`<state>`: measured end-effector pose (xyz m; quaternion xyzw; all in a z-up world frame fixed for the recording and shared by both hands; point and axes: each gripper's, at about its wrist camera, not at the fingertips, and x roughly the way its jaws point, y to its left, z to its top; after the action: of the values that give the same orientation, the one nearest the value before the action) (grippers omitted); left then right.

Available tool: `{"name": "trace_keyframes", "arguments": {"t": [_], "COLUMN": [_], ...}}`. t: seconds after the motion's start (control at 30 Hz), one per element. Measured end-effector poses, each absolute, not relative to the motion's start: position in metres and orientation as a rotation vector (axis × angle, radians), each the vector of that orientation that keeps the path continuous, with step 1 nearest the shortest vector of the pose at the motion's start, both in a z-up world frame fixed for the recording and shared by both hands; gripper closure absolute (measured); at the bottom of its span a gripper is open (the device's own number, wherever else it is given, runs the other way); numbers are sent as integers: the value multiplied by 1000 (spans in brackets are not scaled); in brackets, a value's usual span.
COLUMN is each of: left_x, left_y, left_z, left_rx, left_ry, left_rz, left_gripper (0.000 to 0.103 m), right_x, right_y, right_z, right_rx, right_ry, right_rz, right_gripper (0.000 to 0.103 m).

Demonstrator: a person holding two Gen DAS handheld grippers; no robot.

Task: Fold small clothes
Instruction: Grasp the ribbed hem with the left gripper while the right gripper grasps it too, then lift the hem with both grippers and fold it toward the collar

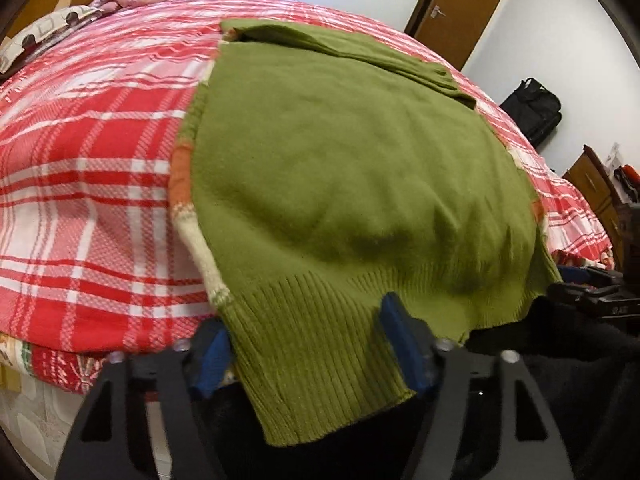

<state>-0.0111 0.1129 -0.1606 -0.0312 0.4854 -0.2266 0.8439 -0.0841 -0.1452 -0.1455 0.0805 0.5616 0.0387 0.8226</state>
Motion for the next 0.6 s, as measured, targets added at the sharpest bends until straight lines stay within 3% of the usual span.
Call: {"name": "trace_keyframes", "arguments": {"t": [0.07,0.17,0.33,0.6], "left_x": [-11,-12,-17,6], "left_y": [113,111,102,122], "left_z": [-161,-162,-155,-116], "left_rx": [-78,-75,-38,-196], "left_ry": [1031,1044,1022,970], "left_rz": [-498,-521,-552,-544], "left_gripper": [60,77,91,92], "right_x": [-84,-84,-89,-72], "right_y": [-152,-173,-196,-227], "right_z": [-151,-166,-157,-98], "right_rx": [214,353,526,739], "right_ry": [1215,1263,1224,1012], "right_rz": [99,150,231,420], "right_gripper": [71,88,94,94]}}
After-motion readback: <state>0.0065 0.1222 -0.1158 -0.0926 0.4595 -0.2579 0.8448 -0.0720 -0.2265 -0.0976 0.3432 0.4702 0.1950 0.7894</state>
